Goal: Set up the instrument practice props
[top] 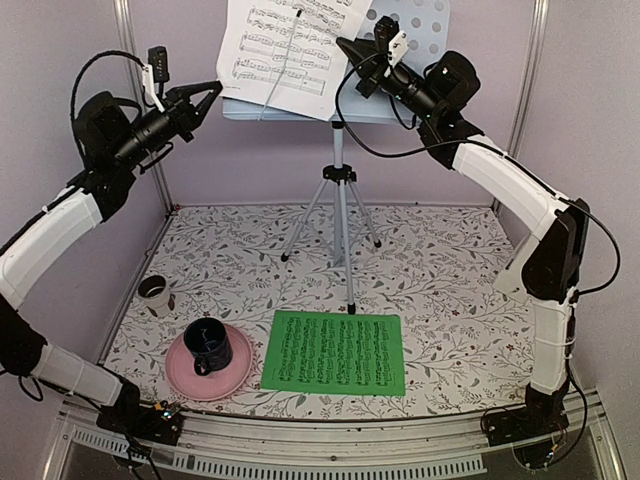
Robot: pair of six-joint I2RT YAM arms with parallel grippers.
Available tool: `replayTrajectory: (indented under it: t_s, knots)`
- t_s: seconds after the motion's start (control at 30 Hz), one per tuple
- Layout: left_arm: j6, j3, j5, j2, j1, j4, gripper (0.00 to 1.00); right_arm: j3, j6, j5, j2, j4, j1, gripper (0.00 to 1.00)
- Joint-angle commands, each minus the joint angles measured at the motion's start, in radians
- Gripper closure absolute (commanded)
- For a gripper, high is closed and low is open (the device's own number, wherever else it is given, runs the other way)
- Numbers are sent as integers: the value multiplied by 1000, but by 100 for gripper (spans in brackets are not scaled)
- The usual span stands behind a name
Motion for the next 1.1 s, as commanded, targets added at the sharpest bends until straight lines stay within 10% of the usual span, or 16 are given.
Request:
replayTrajectory:
  t_s: [0.0,0.8,1.07]
  knots:
    - [17,-72,-44,-40,-30,95,100,56,24,53,30,66,-8,100]
    - [89,-230,-200,-98,-113,150,100,60,31,84,50,134,-7,73]
    - [94,-248,-215,-122,-116,144,61,5,31,84,-9,136,-1,39]
